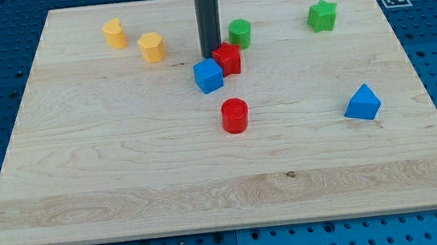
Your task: Move the red star right to the red circle
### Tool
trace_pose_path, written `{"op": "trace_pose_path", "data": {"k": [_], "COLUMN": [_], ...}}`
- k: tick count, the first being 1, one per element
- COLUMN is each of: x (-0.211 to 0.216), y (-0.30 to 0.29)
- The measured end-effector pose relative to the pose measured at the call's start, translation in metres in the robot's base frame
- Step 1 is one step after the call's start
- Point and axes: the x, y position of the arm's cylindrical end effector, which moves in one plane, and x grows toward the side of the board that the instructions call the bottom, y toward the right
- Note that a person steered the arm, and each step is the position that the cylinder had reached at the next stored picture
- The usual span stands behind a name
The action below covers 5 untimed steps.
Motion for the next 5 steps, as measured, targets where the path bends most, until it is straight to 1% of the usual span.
{"op": "trace_pose_path", "data": {"k": [1, 3, 5], "x": [0.005, 0.004, 0.043], "y": [0.019, 0.038, 0.039]}}
